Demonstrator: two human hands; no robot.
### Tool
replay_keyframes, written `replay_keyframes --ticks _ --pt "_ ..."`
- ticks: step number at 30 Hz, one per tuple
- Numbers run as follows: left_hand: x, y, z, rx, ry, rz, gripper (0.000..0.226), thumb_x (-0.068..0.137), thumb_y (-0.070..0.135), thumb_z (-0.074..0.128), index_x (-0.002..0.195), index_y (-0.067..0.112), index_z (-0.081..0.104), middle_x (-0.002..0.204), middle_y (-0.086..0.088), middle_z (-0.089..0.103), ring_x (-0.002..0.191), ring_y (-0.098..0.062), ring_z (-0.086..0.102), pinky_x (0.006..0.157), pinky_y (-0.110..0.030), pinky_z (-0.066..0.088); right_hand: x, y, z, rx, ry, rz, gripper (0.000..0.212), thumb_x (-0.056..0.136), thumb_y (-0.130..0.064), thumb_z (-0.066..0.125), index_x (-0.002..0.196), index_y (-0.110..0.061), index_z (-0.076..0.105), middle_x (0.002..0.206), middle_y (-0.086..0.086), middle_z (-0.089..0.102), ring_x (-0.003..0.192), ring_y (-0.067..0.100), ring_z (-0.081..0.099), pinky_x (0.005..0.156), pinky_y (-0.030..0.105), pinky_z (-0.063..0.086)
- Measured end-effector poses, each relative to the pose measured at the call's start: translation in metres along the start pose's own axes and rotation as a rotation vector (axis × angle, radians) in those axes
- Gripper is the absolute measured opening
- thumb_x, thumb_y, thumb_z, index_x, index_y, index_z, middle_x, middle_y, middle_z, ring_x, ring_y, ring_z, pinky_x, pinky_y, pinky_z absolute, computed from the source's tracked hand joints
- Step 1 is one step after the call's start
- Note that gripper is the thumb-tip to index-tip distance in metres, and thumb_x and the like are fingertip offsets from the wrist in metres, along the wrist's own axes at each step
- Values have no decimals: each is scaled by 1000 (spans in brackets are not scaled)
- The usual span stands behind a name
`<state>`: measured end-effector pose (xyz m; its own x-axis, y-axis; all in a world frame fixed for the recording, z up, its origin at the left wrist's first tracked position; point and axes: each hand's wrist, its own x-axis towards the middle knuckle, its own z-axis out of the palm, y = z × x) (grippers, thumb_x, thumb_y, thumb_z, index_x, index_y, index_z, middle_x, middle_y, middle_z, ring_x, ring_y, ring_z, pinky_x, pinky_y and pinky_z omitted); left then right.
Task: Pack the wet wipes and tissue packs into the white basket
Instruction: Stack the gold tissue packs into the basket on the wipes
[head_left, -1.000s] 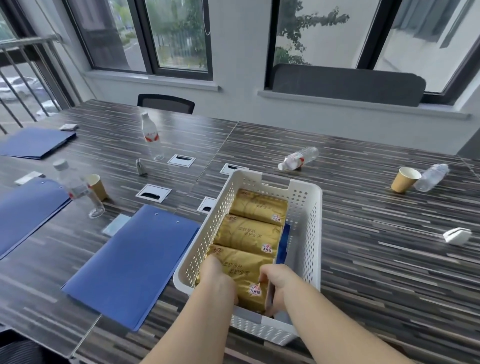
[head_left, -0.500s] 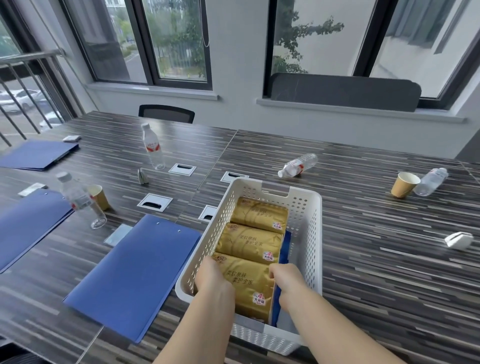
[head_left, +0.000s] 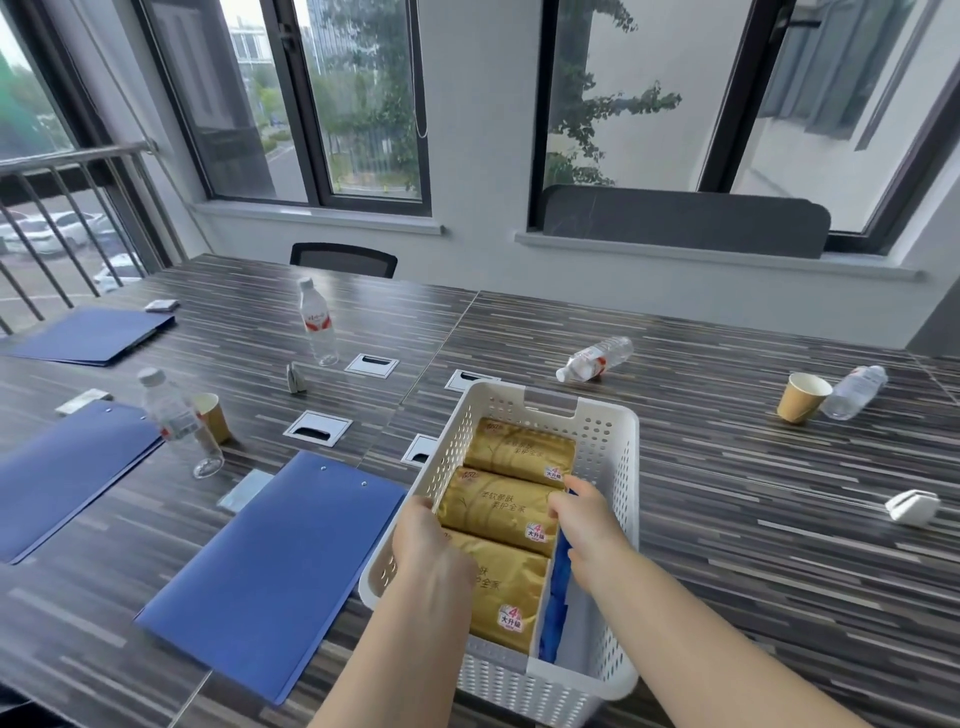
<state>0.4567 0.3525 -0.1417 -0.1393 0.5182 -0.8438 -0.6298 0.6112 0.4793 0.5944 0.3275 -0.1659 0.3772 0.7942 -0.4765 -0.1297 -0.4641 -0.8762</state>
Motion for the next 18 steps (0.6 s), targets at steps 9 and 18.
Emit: replay_keyframes --ticks 9,18 --pt "-10 21 40 304 -411 231 36 92 21 61 125 9 54 120 -6 59 118 -21 55 111 -45 33 -9 -44 -32 -40 55 -94 55 86 -16 52 140 -21 42 143 4 45 129 25 42 102 39 34" --pt "-56 39 106 799 -750 446 26 88 21 66 112 14 61 111 -4 64 111 -21 58 101 -43 40 -26 -129 -114 -86 219 -323 55 87 -22 58 140 -24 42 144 6 44 132 26 40 104 40 31"
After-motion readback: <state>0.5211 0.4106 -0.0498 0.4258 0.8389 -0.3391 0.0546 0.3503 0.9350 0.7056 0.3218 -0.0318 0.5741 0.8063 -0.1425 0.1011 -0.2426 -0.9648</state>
